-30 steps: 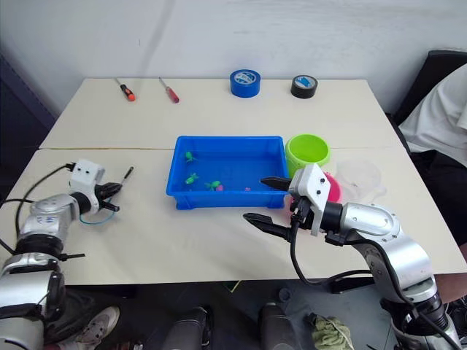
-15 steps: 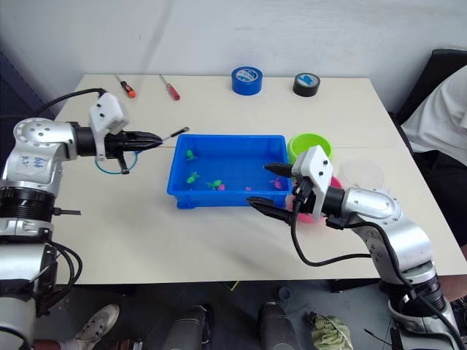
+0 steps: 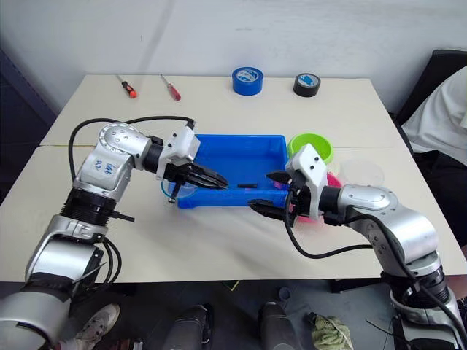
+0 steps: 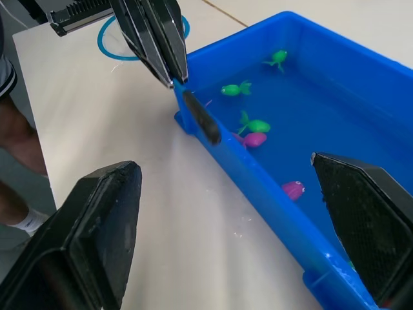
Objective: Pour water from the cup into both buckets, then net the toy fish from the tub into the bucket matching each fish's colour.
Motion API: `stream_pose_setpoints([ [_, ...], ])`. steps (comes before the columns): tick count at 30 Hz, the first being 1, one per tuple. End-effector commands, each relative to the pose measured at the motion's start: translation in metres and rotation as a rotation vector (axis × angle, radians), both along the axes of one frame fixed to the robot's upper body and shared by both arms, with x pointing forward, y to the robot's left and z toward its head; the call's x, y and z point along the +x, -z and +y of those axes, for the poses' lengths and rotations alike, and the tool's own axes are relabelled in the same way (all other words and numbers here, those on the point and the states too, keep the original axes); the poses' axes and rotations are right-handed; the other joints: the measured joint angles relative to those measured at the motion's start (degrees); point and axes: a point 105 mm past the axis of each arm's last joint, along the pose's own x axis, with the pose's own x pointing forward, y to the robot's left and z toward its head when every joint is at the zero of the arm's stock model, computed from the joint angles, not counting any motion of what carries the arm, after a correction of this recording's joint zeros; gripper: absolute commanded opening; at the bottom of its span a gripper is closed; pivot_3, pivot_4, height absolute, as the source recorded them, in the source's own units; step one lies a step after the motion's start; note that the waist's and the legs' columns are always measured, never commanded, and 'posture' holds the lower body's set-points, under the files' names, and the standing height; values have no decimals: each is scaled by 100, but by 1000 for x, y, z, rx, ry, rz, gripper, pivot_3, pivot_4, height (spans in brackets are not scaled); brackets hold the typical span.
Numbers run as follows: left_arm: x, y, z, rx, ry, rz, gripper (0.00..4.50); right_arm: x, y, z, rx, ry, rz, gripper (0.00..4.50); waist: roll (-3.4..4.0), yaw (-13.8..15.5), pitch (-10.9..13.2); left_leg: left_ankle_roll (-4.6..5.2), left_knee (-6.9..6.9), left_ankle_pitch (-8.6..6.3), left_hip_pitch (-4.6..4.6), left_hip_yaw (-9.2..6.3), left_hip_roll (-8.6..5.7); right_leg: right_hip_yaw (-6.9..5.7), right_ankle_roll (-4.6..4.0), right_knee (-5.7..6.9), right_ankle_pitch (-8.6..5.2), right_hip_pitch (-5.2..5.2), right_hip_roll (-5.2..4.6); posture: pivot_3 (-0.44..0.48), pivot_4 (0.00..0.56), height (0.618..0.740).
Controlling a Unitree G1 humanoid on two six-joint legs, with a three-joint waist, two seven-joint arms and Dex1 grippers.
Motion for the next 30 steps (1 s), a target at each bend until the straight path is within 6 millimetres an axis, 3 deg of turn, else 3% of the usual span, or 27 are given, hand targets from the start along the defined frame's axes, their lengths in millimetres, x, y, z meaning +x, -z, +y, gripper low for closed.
stream_pose_setpoints([
  [1,-7,-7,-9,-7,72,-34,54,-10,-5,8,-7,-43,-19,4500,0,-2,0,0,1,0,0,-6,-1,1,0,1,0,0,-1,0,150,734],
  [19,-8,-3,-17,-8,91,-19,54,-12,-8,20,8,-78,-18,4500,0,-1,0,0,5,0,0,-11,-3,-2,1,6,0,0,2,0,150,734],
  [28,-7,-5,-17,-15,85,-14,0,-13,-9,21,5,-87,-23,384,0,-4,0,0,6,0,0,-12,-3,-3,1,7,0,0,2,0,150,734],
  [29,-7,-5,-17,-15,84,-14,0,-13,-9,21,5,-88,-22,36,0,-4,0,0,6,0,0,-12,-3,-3,1,7,0,0,2,0,150,734],
  [30,-7,-5,-17,-15,83,-14,0,-13,-9,21,4,-89,-22,36,0,0,0,1,6,0,0,-12,-3,-3,1,8,0,0,2,0,150,734],
])
